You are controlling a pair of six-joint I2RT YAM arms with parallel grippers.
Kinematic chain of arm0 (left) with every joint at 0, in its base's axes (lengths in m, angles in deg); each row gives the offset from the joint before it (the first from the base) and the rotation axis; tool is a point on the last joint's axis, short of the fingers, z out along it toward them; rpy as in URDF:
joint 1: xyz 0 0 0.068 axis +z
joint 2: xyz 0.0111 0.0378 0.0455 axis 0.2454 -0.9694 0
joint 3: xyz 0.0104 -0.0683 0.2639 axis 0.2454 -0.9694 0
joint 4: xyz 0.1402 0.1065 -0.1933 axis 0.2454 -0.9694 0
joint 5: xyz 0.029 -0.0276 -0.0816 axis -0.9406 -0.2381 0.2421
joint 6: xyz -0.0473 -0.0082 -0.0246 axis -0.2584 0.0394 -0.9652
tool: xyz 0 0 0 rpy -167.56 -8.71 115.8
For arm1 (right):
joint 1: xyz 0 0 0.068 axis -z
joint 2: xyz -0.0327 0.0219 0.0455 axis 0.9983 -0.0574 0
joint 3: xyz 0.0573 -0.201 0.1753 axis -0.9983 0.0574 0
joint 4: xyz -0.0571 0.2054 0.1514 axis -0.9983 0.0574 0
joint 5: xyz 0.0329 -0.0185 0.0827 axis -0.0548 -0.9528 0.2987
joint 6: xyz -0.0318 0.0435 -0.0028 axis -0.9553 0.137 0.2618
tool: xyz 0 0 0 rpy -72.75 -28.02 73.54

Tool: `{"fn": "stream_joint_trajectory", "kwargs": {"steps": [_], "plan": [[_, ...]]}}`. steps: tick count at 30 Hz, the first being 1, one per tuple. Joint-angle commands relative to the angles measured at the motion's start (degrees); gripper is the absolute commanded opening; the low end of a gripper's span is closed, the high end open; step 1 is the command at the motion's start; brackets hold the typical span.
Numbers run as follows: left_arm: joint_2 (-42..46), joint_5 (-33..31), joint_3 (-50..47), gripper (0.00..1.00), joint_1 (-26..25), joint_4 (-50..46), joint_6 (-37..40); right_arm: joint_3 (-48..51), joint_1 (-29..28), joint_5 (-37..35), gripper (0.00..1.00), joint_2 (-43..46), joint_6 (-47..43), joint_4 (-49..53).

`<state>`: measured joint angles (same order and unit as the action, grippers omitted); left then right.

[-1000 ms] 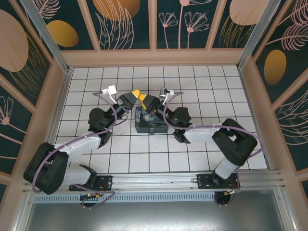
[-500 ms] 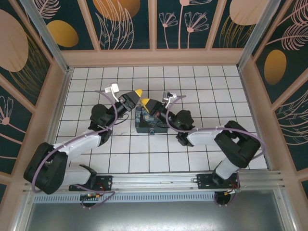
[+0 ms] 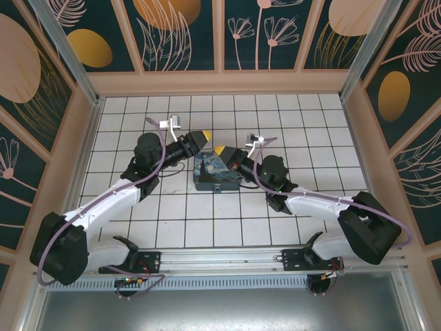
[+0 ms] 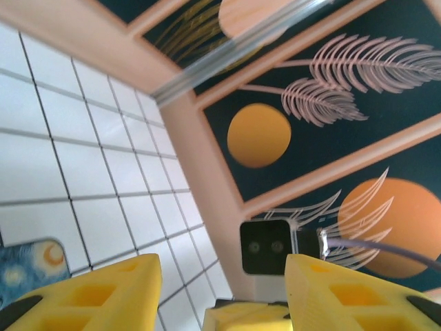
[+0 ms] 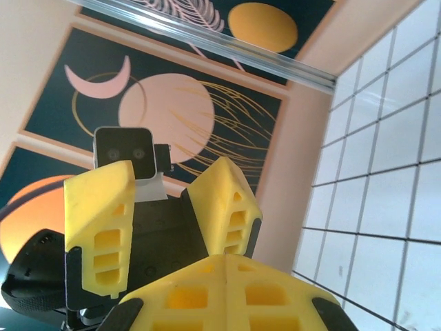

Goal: Unlock a padlock with a key

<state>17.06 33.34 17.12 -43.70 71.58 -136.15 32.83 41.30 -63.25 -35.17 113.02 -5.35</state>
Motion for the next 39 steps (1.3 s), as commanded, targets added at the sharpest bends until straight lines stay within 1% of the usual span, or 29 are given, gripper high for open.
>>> {"fn": "stream_joint_trajectory", "kwargs": {"steps": [1,4,14,23,30,39], "plan": [[-1.0,5.2,-0.7,0.49,-0.1,1.0,-2.6,0.7,0.3,0.7,0.0,1.5,-2.0,1.5],[-2.2,6.8,-1.4,0.46,-0.1,3.0,-4.1,0.5,0.3,0.7,0.0,1.2,-2.0,1.1],[-3.7,7.0,-4.0,0.46,-0.1,7.2,-6.6,0.3,0.4,0.1,0.0,0.2,-1.4,0.2],[-3.6,6.5,-4.7,0.46,-0.1,7.8,-8.0,-0.4,0.4,-0.1,0.0,-1.8,-0.9,-1.3],[-3.6,6.2,-5.4,0.46,-0.1,8.5,-9.2,-0.1,0.4,-0.9,0.0,-1.2,-1.0,-1.0],[-3.8,6.5,-6.2,0.42,-0.1,10.1,-10.2,0.1,0.4,-1.0,0.0,-1.2,-0.8,-1.3]]}}
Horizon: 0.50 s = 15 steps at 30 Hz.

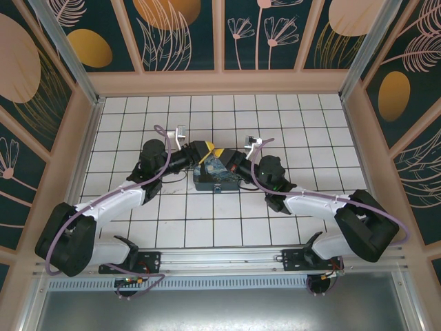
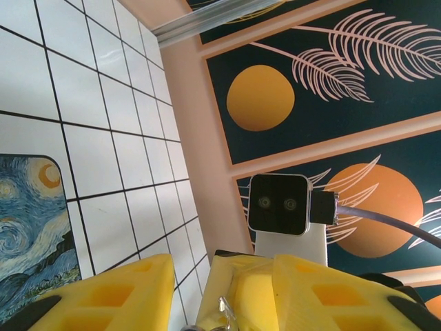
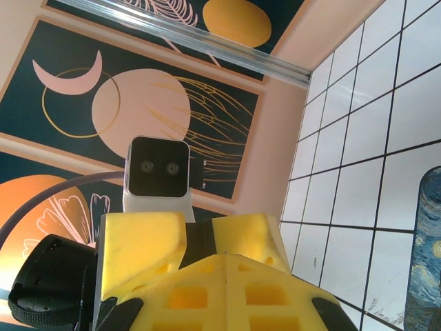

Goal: Unlock a padlock with a key

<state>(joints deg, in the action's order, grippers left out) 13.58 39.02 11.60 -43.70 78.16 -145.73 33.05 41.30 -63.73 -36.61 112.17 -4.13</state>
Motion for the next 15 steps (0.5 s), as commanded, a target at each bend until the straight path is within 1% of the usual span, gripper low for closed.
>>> {"fn": "stream_joint_trajectory", "kwargs": {"steps": [1,15], "plan": [[-0.4,0.7,-0.7,0.41,-0.1,3.6,-0.7,-0.2,0.4,-0.4,0.0,0.2,0.0,-2.5],[-2.2,1.1,0.3,0.31,-0.2,5.2,-1.8,-1.0,0.4,0.4,0.0,-0.9,0.2,-3.1]]}}
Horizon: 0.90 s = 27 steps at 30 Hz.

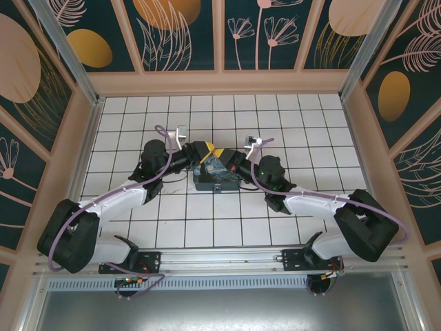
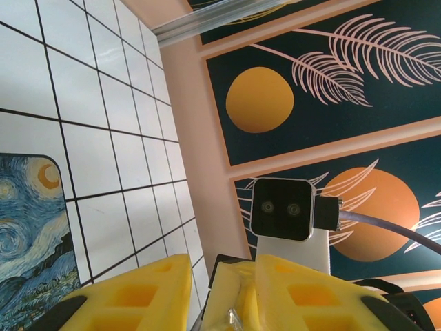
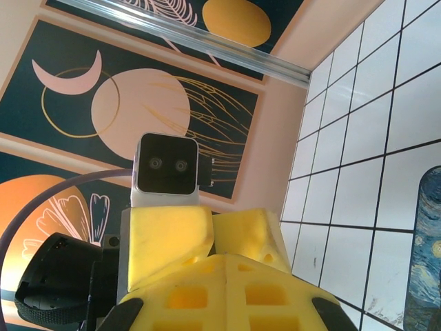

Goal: Unlock a padlock with a key

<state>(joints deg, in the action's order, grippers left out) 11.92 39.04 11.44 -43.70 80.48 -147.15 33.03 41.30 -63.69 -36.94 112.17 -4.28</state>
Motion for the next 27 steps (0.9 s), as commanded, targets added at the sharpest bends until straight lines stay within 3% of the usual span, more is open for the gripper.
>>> {"fn": "stream_joint_trajectory", "kwargs": {"steps": [1,27], "plan": [[-0.5,1.2,0.4,0.29,-0.2,3.0,-0.4,-1.1,0.4,0.4,0.0,-0.7,0.1,-3.0],[-1.2,1.3,-0.3,0.16,-0.2,3.7,-0.3,-2.7,0.3,0.9,0.0,-2.7,0.8,-4.1]]}}
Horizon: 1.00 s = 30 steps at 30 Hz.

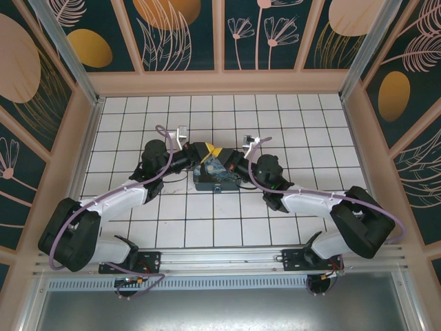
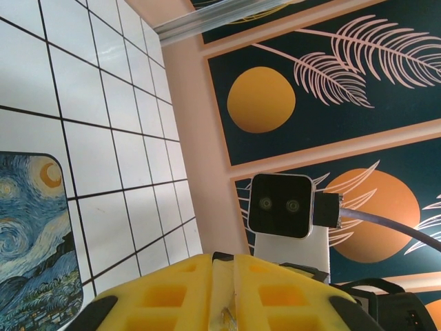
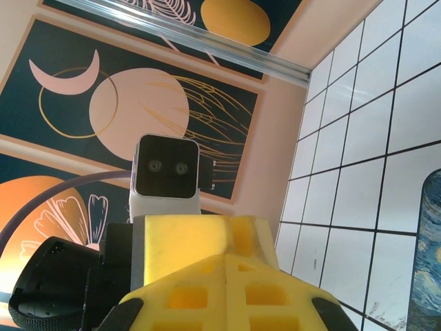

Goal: Unlock a padlock with a key

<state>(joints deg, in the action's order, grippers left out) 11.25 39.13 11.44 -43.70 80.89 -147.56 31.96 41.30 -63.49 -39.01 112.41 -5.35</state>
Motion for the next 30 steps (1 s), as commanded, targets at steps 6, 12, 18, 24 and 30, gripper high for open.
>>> {"fn": "stream_joint_trajectory", "kwargs": {"steps": [6,12,18,24,30], "plan": [[-0.6,0.9,0.1,0.07,-0.2,3.4,0.3,-1.2,0.3,0.7,0.0,-0.6,0.7,-3.4],[-1.0,0.6,0.8,0.0,-0.2,3.3,1.2,0.0,0.2,0.5,0.0,0.0,0.6,-3.8],[-0.5,-1.2,1.5,0.0,-0.2,3.4,5.1,3.9,1.1,-3.4,0.44,6.0,-0.8,-0.9],[0.3,-1.8,2.2,0.0,-0.2,6.7,8.6,6.1,3.5,-3.4,0.53,11.4,-2.7,1.0],[1.0,-2.0,1.5,0.0,-0.2,11.7,9.9,5.1,4.1,1.3,0.51,10.8,-6.8,-3.0]]}}
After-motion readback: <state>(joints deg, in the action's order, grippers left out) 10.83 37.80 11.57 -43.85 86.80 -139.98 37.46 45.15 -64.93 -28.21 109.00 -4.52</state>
